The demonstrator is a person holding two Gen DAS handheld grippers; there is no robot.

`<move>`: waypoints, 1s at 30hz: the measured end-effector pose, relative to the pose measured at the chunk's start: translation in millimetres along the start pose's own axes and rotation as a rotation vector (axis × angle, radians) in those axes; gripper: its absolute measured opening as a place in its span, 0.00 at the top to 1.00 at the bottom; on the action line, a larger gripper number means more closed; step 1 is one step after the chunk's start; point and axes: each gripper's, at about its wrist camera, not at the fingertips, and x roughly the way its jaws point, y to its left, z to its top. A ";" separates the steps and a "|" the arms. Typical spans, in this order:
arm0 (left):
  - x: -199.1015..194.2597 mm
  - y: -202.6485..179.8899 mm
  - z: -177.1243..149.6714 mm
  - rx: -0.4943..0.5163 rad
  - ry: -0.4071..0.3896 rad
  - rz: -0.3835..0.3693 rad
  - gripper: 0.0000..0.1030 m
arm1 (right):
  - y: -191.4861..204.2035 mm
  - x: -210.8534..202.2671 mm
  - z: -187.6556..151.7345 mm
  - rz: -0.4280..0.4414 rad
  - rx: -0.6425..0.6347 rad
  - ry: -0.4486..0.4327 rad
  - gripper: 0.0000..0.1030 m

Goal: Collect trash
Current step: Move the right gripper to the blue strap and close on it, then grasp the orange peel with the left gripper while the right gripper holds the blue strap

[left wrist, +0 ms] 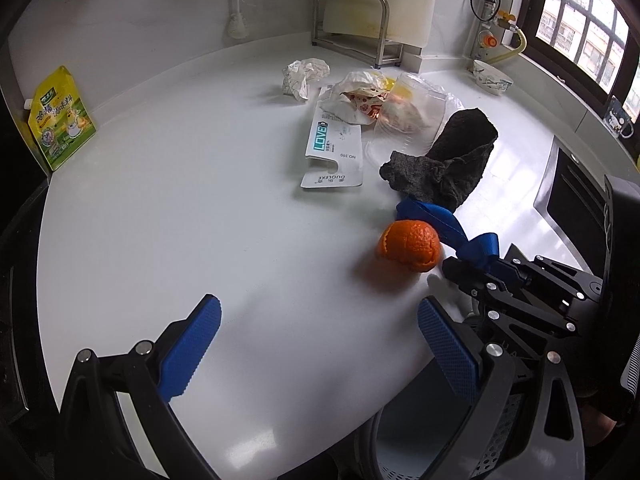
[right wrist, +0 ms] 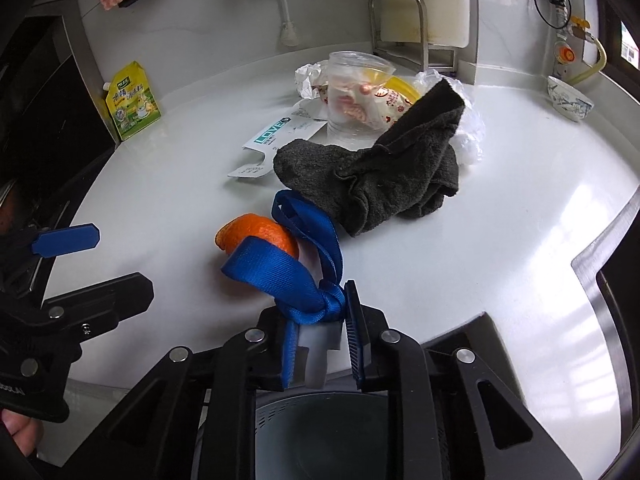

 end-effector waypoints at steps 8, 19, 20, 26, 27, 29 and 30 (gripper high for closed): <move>17.1 -21.9 10.0 0.004 0.012 -0.050 0.06 | -33.0 -25.3 -12.6 -0.048 0.162 -0.045 0.80; 58.3 -47.7 23.0 0.017 0.030 -0.024 0.06 | -77.7 -61.7 -49.1 -0.110 0.359 -0.076 0.80; 61.5 -49.8 24.1 0.019 0.027 -0.018 0.06 | -79.4 -64.5 -51.3 -0.110 0.372 -0.079 0.80; 69.9 -60.1 28.5 0.039 -0.016 -0.003 0.09 | -81.4 -74.3 -62.7 -0.123 0.409 -0.084 0.80; 70.0 -61.5 29.3 0.047 -0.024 0.000 0.14 | -80.9 -75.4 -64.2 -0.126 0.412 -0.083 0.80; 72.5 -64.9 30.8 0.065 -0.018 0.003 0.32 | -79.7 -77.5 -67.3 -0.129 0.418 -0.081 0.80; 70.9 -65.3 30.7 0.068 -0.023 0.003 0.37 | -79.1 -78.5 -68.9 -0.129 0.423 -0.081 0.80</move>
